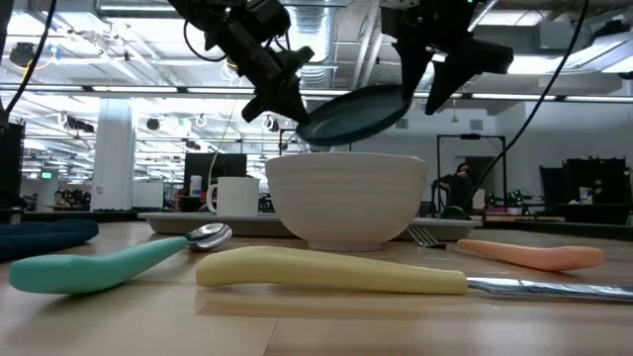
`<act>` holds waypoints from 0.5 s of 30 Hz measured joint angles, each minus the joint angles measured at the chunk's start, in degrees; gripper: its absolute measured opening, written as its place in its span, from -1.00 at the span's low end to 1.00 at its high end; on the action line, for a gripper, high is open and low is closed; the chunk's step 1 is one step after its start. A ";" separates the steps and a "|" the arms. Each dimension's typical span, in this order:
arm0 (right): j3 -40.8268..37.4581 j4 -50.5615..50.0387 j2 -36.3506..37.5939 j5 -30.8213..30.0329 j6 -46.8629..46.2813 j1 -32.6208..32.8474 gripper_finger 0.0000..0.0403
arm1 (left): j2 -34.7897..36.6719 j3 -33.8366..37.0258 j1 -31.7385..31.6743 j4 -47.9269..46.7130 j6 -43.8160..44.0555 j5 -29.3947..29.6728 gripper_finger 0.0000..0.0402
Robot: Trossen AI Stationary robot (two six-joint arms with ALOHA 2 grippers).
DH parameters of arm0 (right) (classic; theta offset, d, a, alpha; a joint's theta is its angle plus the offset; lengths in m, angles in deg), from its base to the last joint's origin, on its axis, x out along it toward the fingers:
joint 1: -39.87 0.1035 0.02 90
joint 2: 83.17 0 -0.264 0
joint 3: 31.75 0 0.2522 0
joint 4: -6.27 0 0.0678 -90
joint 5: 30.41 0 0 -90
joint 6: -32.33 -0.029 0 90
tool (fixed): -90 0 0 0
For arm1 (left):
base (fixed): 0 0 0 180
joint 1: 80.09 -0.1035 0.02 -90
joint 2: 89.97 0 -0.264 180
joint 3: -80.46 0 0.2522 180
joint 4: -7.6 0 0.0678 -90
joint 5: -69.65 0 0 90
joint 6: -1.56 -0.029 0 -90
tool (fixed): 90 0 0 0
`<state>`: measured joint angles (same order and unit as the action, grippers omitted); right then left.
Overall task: Set up tray
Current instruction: Put the green plate on the gray serving tray at the bottom of the white mug
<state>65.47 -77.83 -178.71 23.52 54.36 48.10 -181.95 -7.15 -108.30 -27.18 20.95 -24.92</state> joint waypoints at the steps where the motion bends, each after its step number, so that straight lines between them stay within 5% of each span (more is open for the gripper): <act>1: 0.02 -0.70 0.00 0.06 -0.66 0.00 0.26 | 0.00 0.00 -0.46 -0.84 -0.40 0.52 -1.00; 15: 0.00 -11.16 0.00 0.52 -11.18 -2.28 0.26 | 0.04 0.00 -6.73 -13.78 -9.48 0.37 -1.00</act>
<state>65.47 -88.99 -178.71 24.03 43.18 45.82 -181.91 -7.15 -115.03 -40.96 11.47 -24.55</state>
